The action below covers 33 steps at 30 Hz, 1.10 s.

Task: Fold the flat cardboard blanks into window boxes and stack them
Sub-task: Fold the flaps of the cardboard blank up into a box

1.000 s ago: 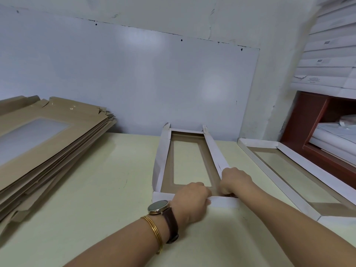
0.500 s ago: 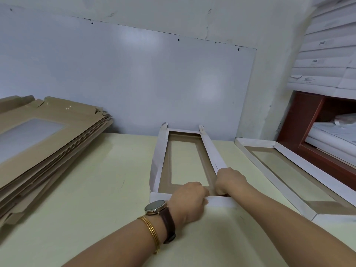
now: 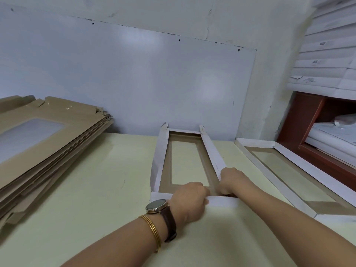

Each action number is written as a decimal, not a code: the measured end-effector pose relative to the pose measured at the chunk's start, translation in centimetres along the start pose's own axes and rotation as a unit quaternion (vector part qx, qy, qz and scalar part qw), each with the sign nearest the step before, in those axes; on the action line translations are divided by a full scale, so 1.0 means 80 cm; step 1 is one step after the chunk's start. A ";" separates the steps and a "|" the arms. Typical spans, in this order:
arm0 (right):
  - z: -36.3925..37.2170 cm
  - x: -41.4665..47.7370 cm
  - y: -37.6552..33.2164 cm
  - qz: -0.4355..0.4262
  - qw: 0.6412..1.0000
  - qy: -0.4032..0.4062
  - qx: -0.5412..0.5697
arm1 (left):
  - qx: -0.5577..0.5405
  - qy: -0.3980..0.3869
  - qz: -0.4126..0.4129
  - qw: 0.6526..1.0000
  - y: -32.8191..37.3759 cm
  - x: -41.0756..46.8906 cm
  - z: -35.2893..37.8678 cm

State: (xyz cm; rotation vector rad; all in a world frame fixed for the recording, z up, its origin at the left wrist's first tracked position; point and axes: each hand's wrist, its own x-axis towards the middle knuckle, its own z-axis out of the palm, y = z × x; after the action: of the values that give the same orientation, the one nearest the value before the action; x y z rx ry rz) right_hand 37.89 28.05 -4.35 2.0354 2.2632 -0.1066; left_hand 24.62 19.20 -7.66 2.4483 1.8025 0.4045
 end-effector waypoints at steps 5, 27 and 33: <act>-0.013 -0.001 0.008 0.015 0.999 -0.039 0.026 | 0.021 -0.065 0.023 0.997 0.008 0.006 -0.009; -0.016 -0.001 0.025 -0.089 0.991 -0.042 -0.094 | 0.018 -0.240 -0.029 0.970 0.028 0.041 -0.019; -0.021 -0.003 0.035 -0.166 0.978 -0.106 -0.066 | 0.015 -0.239 -0.031 0.970 0.029 0.039 -0.019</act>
State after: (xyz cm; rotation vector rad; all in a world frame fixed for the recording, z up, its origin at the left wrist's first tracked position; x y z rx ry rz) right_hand 40.63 28.32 -2.64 1.4917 2.3781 -0.1812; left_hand 27.24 21.26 -5.16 2.2401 1.6713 -0.2064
